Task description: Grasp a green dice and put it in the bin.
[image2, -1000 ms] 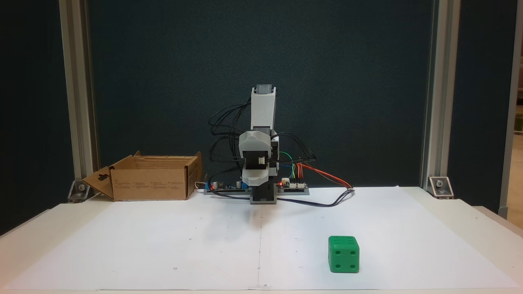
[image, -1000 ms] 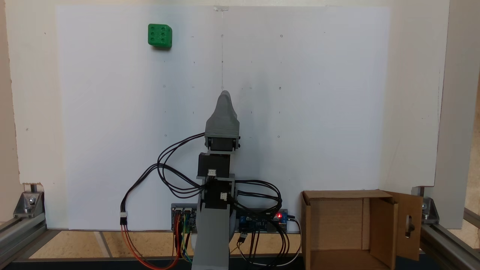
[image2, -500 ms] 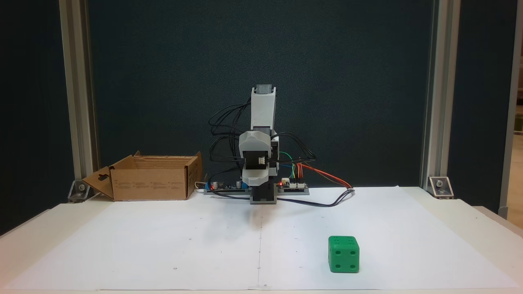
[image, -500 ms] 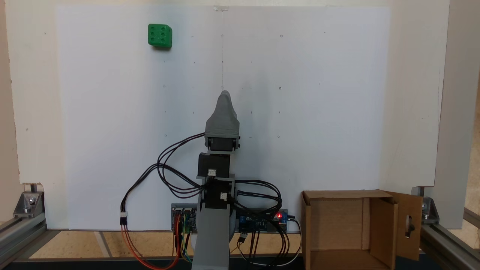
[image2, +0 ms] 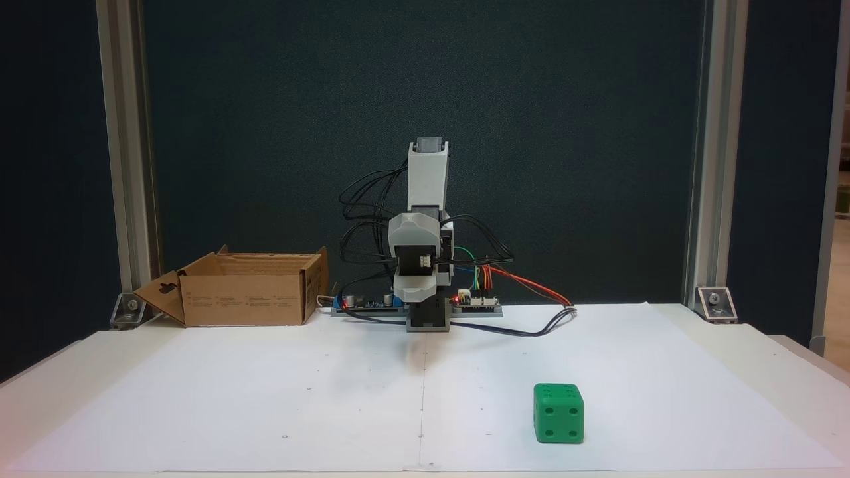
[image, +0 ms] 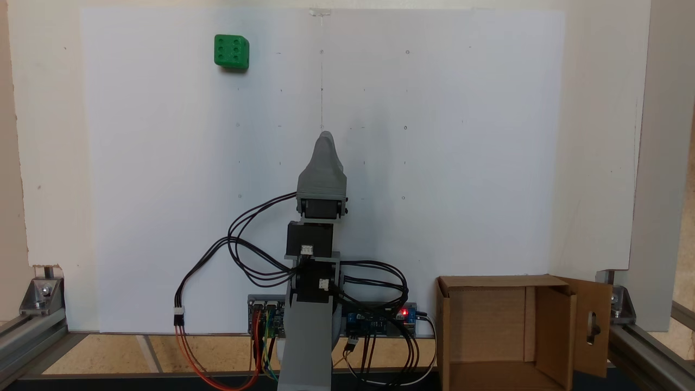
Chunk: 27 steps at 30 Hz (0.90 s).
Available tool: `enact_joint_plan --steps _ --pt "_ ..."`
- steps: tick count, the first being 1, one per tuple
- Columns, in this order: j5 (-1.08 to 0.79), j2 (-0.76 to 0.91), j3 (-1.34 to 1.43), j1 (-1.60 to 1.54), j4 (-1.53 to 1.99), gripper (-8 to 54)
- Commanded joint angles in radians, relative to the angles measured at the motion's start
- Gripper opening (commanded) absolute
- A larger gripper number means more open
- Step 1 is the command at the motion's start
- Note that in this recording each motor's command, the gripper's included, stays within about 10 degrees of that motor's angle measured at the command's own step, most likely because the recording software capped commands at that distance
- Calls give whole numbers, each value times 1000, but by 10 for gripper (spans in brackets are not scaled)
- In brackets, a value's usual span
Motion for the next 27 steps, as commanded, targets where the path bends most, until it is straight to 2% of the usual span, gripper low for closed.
enact_joint_plan --steps 1,13,27 --pt "-44 104 43 -3 -29 432" --pt "-48 104 -38 -8 57 432" --pt "-41 100 -512 -71 955 421"
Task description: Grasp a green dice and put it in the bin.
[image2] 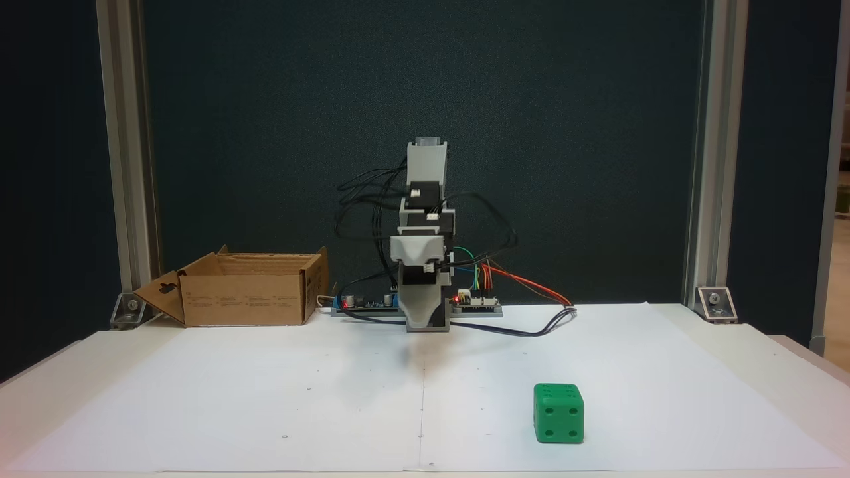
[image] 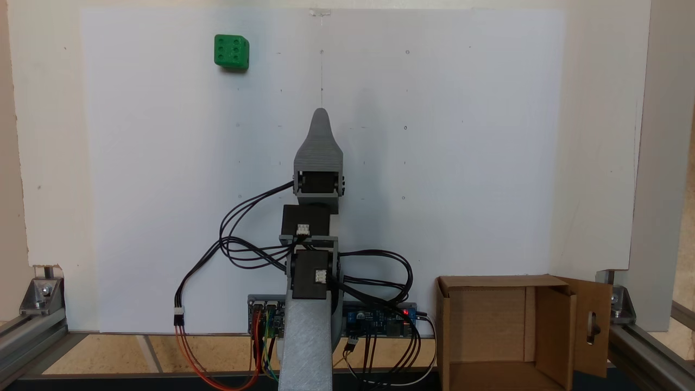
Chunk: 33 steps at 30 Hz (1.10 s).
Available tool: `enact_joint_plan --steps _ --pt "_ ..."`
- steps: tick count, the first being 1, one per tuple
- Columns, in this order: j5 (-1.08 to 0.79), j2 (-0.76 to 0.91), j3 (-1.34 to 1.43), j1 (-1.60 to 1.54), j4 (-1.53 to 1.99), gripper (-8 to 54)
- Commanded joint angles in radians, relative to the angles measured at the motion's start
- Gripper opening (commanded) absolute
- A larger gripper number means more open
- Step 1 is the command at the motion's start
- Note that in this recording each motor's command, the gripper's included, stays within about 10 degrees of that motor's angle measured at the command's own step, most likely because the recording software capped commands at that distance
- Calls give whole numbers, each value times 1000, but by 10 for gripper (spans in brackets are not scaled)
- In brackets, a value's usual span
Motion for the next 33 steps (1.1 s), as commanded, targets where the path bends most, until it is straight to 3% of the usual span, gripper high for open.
enact_joint_plan --steps 1,15,25,33 --pt "-41 98 -104 -29 161 421" --pt "152 48 -606 -153 1058 424" --pt "336 -285 -1075 -207 1658 440" --pt "468 -529 -1298 -348 1686 441"
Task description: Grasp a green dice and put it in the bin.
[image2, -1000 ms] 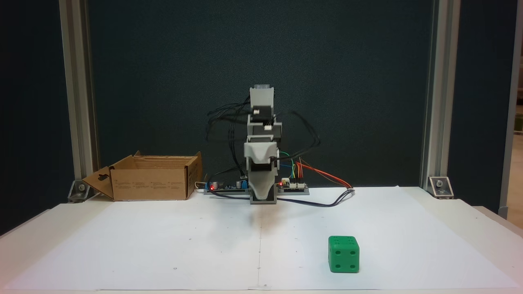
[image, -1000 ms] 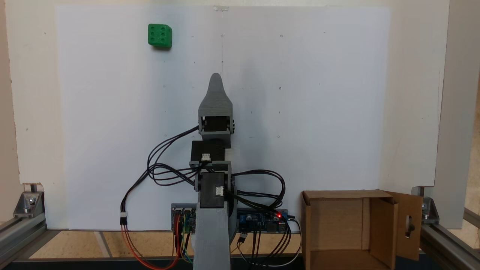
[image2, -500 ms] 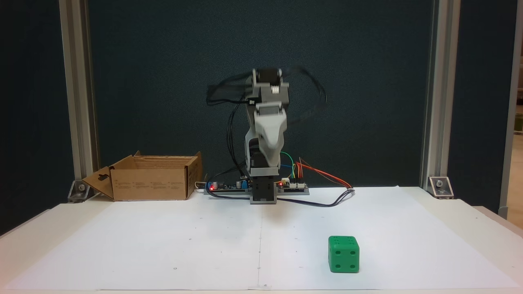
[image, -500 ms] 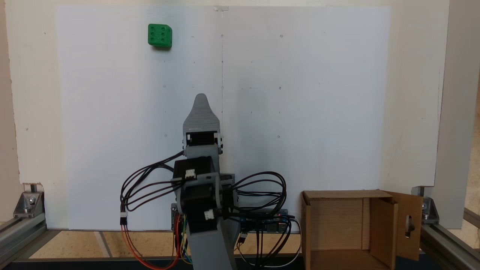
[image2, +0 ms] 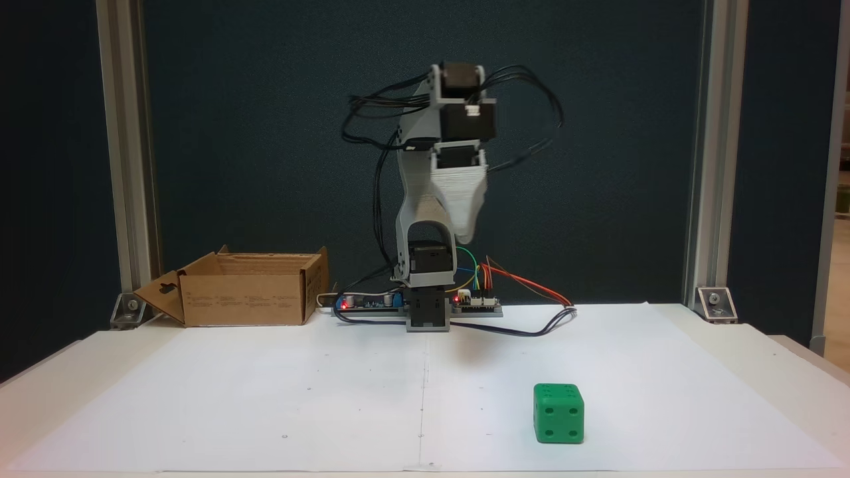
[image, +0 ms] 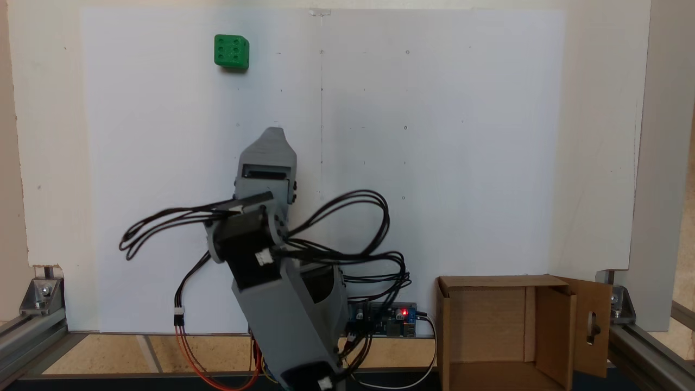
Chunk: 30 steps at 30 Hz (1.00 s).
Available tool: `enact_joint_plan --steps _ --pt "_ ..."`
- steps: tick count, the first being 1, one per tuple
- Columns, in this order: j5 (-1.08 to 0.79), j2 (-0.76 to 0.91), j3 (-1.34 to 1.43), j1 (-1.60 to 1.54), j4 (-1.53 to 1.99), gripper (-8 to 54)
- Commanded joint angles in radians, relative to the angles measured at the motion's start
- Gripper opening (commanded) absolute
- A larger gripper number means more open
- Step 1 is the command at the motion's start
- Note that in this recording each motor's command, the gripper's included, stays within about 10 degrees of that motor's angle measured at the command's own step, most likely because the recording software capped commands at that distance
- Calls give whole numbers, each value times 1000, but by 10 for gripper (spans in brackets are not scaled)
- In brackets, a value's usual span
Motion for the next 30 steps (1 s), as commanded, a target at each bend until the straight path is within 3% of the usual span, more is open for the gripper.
enact_joint_plan --steps 1,14,30 --pt "86 -61 -106 -26 44 441" --pt "161 -531 -706 -97 114 439" --pt "212 -799 -885 -67 114 436"
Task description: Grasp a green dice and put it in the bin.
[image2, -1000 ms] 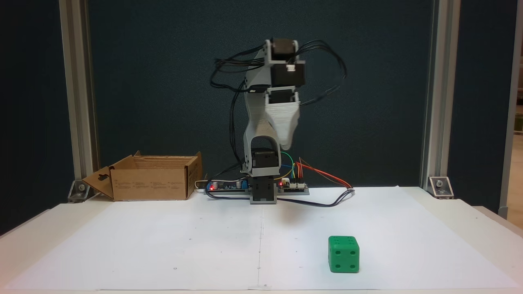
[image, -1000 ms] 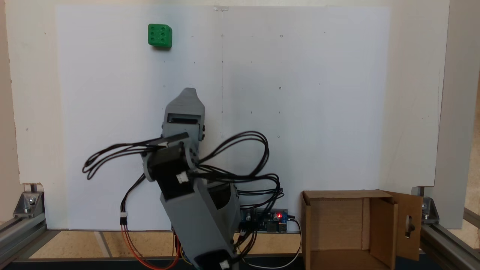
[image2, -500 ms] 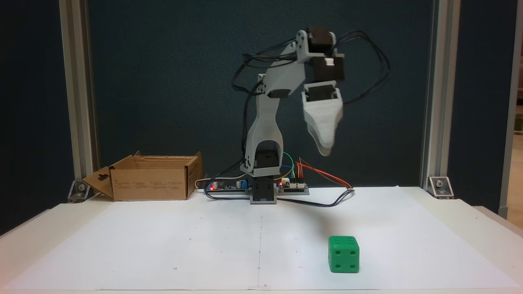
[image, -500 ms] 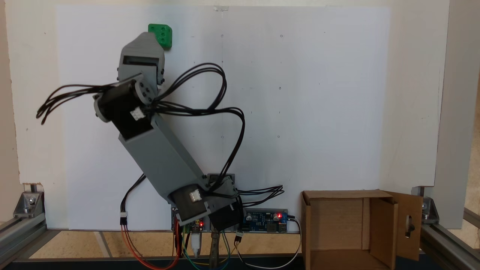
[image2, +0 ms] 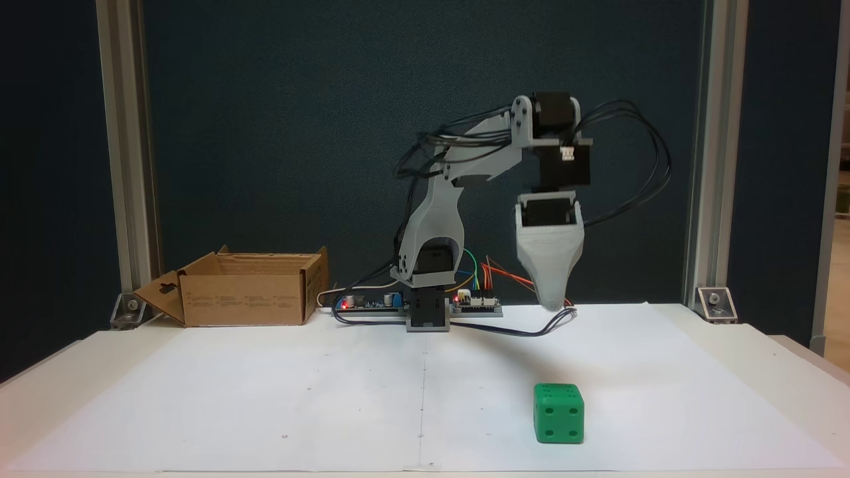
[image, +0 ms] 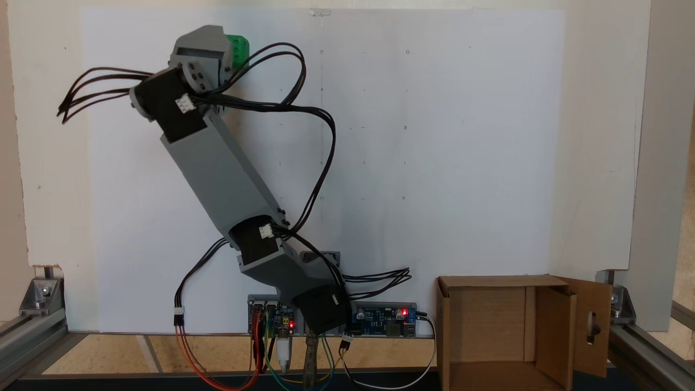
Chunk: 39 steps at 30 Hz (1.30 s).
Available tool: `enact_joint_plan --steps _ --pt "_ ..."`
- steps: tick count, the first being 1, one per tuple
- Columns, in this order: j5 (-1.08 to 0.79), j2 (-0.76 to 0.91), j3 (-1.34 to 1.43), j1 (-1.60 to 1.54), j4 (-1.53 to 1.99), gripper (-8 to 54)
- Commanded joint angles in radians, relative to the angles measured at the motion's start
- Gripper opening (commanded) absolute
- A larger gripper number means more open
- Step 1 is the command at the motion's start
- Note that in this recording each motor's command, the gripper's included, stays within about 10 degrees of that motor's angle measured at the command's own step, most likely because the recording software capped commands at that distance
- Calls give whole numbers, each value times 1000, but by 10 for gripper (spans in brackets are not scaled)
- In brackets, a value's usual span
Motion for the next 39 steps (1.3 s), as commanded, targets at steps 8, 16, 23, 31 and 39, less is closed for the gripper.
enact_joint_plan --steps 8,16,23,31,39 --pt "89 -15 -89 48 28 433" --pt "89 -69 -89 52 -9 434" --pt "91 -84 -89 18 -74 432" --pt "91 -129 -89 6 -117 432" --pt "91 -161 -89 26 -118 432"
